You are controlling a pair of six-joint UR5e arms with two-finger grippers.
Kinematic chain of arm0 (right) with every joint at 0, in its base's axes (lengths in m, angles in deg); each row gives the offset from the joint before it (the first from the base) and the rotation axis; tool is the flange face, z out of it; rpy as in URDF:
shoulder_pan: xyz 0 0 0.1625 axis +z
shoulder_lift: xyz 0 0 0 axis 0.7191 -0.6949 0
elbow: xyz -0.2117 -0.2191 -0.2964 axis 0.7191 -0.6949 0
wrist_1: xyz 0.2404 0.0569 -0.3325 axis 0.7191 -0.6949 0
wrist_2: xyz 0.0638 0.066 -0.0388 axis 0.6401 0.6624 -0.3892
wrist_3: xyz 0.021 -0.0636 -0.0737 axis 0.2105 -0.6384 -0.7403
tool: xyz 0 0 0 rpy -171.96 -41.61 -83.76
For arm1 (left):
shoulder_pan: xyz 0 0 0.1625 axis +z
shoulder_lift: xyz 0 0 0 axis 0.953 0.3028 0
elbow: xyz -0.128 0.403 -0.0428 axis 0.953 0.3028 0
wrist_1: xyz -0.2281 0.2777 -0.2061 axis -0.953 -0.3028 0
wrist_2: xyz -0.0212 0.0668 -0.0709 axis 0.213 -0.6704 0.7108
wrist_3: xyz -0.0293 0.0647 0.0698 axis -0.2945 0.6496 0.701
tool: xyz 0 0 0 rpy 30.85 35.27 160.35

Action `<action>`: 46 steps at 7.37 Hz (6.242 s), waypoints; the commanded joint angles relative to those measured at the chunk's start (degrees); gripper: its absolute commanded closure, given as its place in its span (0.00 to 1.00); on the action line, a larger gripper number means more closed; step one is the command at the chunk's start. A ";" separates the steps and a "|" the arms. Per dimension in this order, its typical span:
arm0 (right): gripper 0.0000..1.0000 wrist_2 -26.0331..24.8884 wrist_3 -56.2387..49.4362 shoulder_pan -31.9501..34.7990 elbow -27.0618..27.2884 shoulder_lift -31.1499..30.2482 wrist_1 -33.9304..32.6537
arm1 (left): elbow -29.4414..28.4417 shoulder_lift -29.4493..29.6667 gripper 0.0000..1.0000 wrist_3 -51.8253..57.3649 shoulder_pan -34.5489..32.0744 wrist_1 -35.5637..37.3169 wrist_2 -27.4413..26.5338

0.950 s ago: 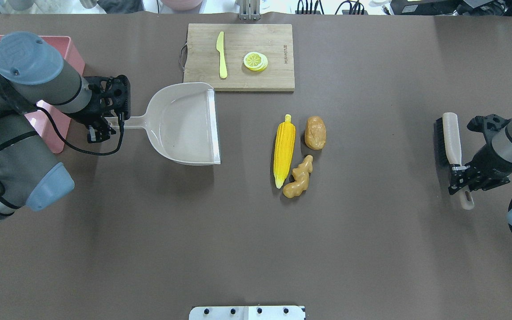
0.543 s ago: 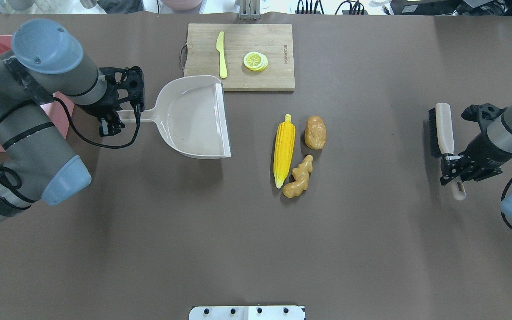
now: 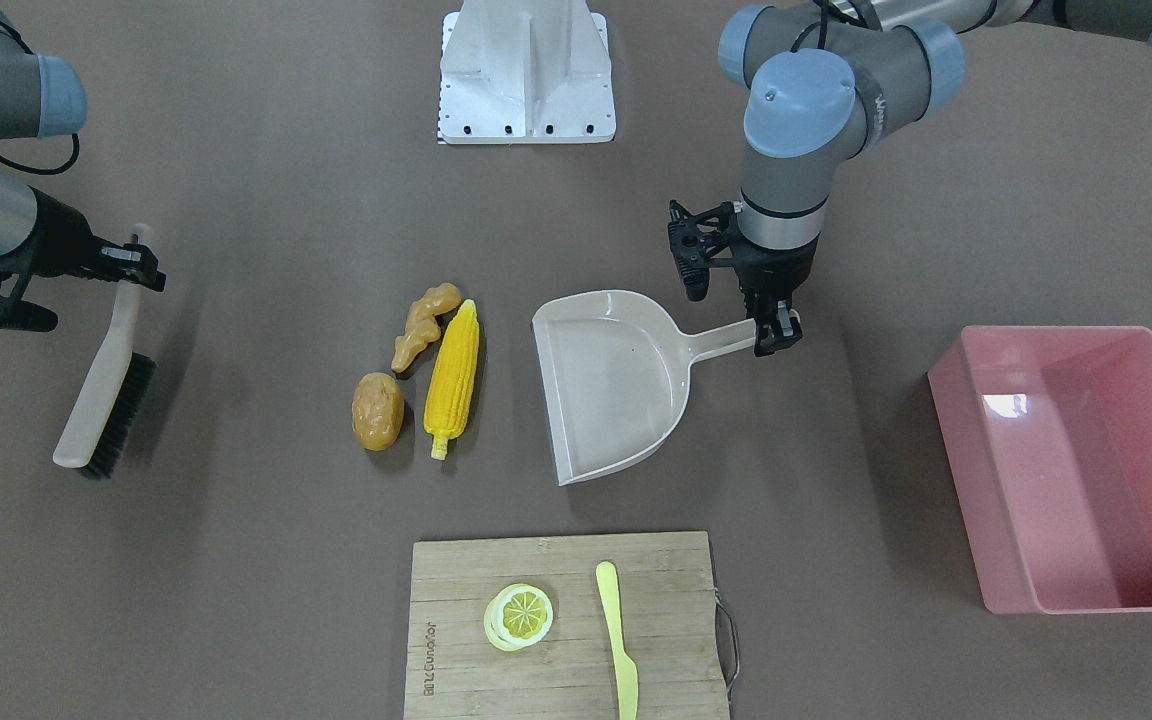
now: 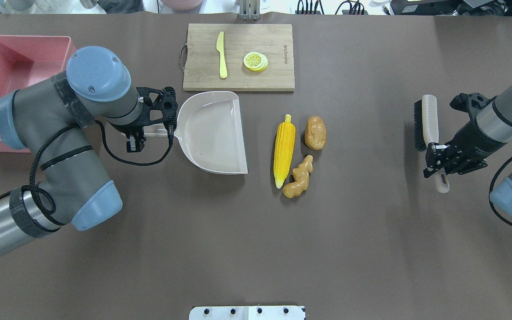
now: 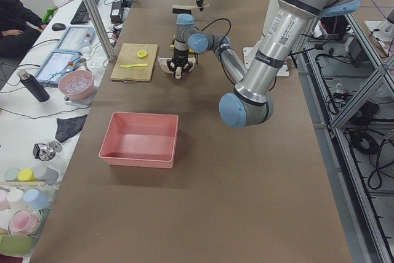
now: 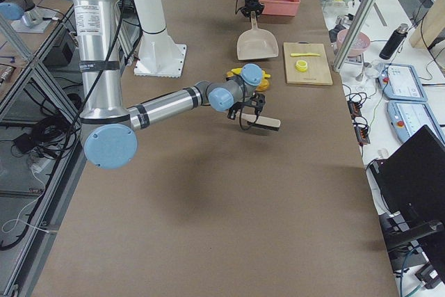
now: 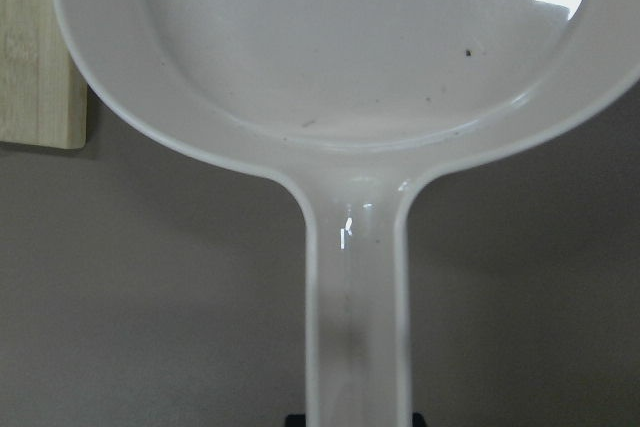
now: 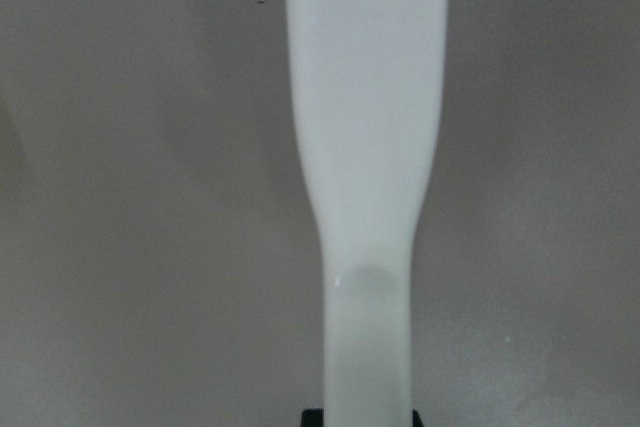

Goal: Sweep and dump trash into bin
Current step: 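Slide the dustpan toward the corn while the right gripper lifts the brush, then move the brush with the right gripper behind the ginger and potato, then sweep the corn and ginger into the dustpan with the brush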

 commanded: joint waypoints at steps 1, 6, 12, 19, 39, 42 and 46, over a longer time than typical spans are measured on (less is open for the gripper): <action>1.00 2.69 1.51 -1.78 4.00 0.10 -3.81 | 0.16 1.07 1.00 -1.94 1.73 0.03 -0.27; 1.00 2.25 1.51 -7.15 6.48 5.82 -15.26 | -0.28 2.57 1.00 -3.61 4.80 0.12 -4.75; 1.00 2.69 1.51 -10.50 7.98 6.61 -19.23 | -1.85 3.27 1.00 -4.93 9.03 0.12 -8.53; 1.00 -0.89 2.30 -14.02 5.97 13.70 -22.46 | -1.77 3.45 1.00 -4.84 9.03 0.73 -8.71; 1.00 -11.64 6.86 -23.77 -9.85 37.53 -23.63 | -1.24 4.24 1.00 -5.02 9.03 2.67 -8.53; 1.00 -8.94 7.84 -21.42 -9.34 37.72 -21.52 | -1.42 4.59 1.00 -5.11 9.03 2.67 -8.62; 1.00 -2.43 3.99 -12.64 -3.19 28.25 -21.95 | -1.33 4.33 1.00 -5.02 8.94 2.76 -8.62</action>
